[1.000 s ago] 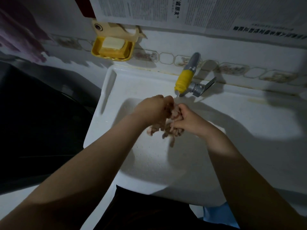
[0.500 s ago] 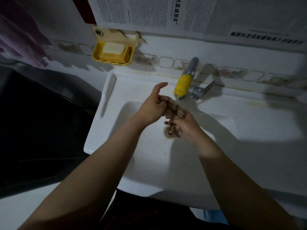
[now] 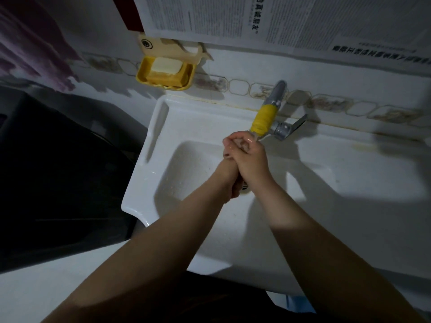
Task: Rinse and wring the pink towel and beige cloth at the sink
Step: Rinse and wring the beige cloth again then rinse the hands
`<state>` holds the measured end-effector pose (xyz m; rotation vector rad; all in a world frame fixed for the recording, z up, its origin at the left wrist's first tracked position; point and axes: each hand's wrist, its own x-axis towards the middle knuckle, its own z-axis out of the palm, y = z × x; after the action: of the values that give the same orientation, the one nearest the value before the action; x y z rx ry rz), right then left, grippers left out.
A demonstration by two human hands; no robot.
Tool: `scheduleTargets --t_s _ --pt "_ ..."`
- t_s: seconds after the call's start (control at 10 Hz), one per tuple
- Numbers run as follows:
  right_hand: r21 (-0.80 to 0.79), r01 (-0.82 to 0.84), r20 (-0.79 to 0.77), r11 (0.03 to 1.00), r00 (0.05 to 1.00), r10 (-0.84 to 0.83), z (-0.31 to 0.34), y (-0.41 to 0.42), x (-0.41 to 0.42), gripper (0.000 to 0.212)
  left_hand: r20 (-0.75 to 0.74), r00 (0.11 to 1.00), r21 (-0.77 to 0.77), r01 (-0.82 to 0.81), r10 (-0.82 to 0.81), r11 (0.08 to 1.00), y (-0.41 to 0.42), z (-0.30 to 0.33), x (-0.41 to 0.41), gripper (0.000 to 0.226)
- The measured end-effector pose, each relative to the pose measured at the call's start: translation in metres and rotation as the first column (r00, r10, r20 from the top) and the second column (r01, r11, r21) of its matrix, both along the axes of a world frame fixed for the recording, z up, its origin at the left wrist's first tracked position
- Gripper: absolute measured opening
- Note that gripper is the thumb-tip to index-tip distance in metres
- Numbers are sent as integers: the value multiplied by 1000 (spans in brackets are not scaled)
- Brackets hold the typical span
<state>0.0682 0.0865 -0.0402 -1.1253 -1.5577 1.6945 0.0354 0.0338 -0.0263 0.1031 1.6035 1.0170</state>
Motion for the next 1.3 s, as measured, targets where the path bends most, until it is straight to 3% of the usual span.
scheduleTargets --t_s 0.1,0.2,0.3,0.4,0.5,0.6,0.7,0.8,0.9,1.0,1.1,1.2,1.3 --pt "-77 228 -39 971 972 -231 4 7 -9 20 -75 991 -92 101 -108 991 -2 1 -7 38" --pt "-202 295 -19 934 952 -305 13 19 -22 41 -189 976 -67 98 -110 993 0 -4 -3 40" --pt "-312 269 13 911 960 -279 2 26 -25 43 -268 959 -77 71 -89 994 -2 -8 -9 43" --pt "-402 -15 -95 916 995 -26 1 38 -26 22 -317 943 -25 94 -97 995 -5 -11 -13 36" --pt "-196 -971 -127 140 166 978 -32 60 -12 44 -364 921 14 152 -137 988 -7 -8 -20 54" --pt "-166 75 442 983 897 6 -27 73 12 46 -299 943 73 174 -145 982 -7 2 -30 60" --pt "7 179 551 984 820 -153 -25 71 42 76 -186 939 68 306 -289 950 -7 11 -33 44" --pt "0 203 589 979 791 -164 -18 85 56 110 -43 944 96 331 -328 939 -4 15 -25 25" --pt "73 41 525 996 848 -73 -4 94 50 105 -47 947 89 322 -319 943 -1 13 -24 27" --pt "103 -117 641 988 767 24 7 98 53 106 -34 931 64 365 -364 929 -3 11 -33 23" --pt "64 -305 760 950 632 151 16 83 65 86 -112 790 -98 595 -603 798 -4 9 -43 47" --pt "-40 -488 745 872 567 352 25 55 61 38 -231 516 -173 812 -825 557 -5 7 -48 72" --pt "-137 -511 601 849 638 481 30 31 51 36 -249 547 95 835 -799 542 -16 6 -47 51"
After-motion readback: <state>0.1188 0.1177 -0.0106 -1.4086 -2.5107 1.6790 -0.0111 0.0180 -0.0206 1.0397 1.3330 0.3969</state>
